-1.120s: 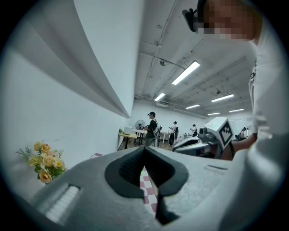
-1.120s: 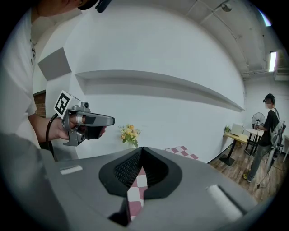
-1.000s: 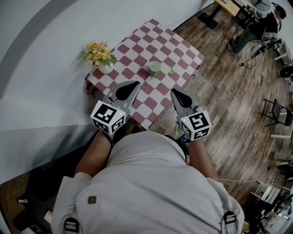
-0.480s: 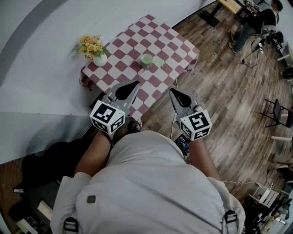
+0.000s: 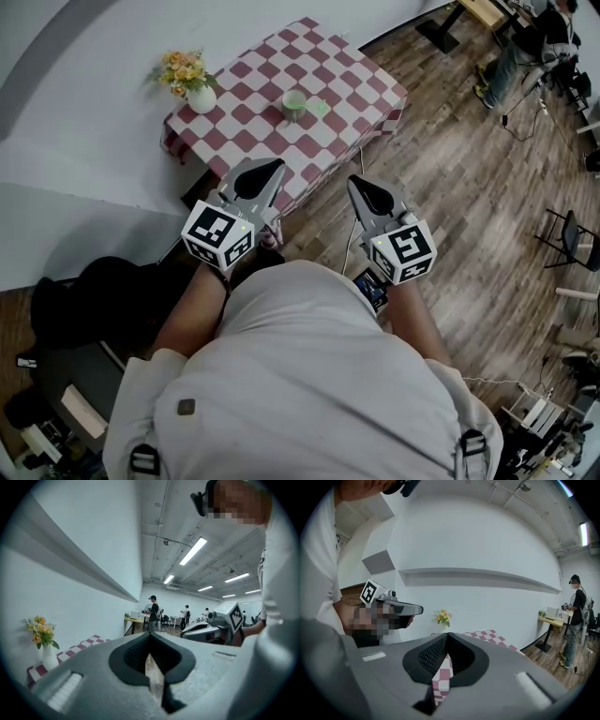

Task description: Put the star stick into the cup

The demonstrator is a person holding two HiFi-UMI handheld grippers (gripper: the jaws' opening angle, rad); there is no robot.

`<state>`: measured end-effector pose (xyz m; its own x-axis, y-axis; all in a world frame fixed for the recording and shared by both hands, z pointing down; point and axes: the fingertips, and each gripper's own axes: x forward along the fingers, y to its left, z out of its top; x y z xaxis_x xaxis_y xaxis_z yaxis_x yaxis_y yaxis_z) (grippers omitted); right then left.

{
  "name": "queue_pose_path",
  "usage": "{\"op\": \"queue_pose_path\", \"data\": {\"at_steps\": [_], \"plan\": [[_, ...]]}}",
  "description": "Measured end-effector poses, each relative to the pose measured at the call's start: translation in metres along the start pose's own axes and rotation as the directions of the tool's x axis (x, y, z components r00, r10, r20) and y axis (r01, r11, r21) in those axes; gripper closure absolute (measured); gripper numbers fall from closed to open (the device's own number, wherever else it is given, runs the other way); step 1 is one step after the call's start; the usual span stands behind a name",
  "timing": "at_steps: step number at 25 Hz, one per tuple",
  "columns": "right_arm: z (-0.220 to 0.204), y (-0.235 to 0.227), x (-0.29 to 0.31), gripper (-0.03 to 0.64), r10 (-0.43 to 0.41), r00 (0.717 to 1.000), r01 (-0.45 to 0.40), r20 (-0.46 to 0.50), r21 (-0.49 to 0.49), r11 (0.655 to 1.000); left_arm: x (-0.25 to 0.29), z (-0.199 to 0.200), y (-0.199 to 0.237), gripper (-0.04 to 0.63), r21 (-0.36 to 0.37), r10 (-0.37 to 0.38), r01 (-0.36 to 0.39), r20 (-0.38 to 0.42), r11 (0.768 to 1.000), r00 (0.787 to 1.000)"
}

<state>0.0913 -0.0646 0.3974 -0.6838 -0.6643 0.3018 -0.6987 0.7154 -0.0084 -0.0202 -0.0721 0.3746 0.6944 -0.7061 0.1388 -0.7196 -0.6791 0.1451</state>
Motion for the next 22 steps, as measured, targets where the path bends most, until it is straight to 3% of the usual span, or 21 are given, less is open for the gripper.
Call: {"op": "queue_pose_path", "data": {"at_steps": [22], "plan": [[-0.050, 0.049, -0.109, 0.607, 0.121, 0.991, -0.120, 0.059, -0.022, 0.993, -0.046, -0.047, -0.122, 0.591, -0.022, 0.086, -0.087, -0.017, 0.996, 0.996]]}}
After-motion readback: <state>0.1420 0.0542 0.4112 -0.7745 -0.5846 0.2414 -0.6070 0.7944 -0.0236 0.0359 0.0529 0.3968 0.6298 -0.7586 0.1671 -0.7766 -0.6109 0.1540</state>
